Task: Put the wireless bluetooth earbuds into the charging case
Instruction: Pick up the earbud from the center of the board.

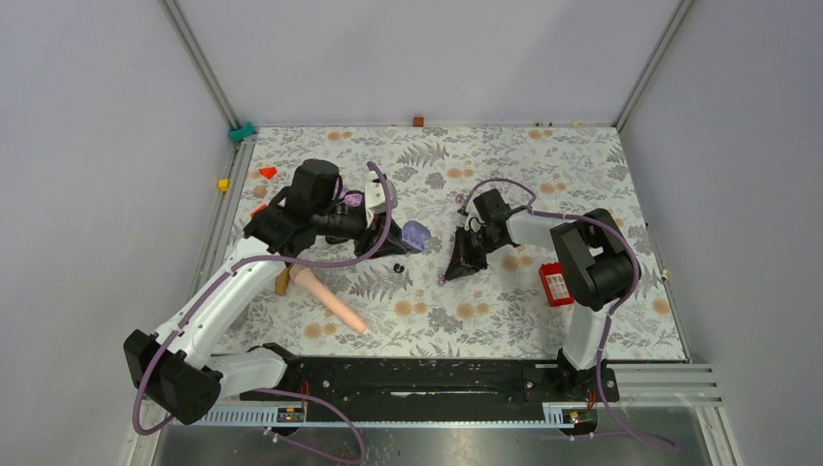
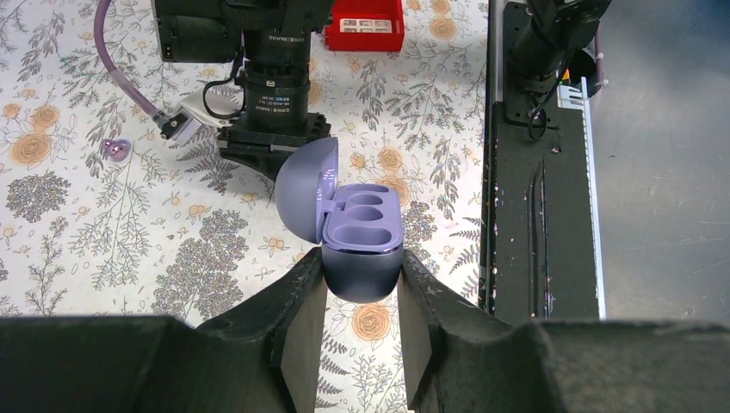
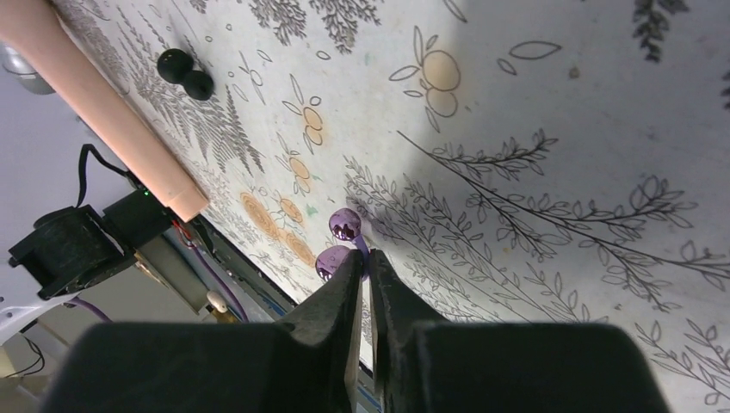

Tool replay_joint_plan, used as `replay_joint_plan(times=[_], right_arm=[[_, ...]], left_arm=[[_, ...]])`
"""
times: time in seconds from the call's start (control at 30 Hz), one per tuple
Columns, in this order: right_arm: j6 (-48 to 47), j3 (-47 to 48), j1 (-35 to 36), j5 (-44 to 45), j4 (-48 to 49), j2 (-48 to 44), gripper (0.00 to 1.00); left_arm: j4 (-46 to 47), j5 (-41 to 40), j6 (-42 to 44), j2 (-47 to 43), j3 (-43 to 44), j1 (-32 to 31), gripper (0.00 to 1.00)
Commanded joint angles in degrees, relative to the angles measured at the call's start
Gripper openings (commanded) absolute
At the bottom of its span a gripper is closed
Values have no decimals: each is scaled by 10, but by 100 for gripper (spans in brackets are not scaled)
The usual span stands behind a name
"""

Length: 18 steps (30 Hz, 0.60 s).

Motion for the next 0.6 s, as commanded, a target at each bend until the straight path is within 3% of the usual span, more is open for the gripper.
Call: replay_joint_plan(times=[0.0,0.17,0.57], right_arm=[[20,-7,2,-41,39,-17,10],[-5,19,-12,-48,25,-47,10],[-241,53,-21,83,-49,-236,11]], left_arm=[[15,-3,10,-1,27,-1,2],[15,-1,10,0,25,-1,2],[56,18,-27,17,7,-1,2]])
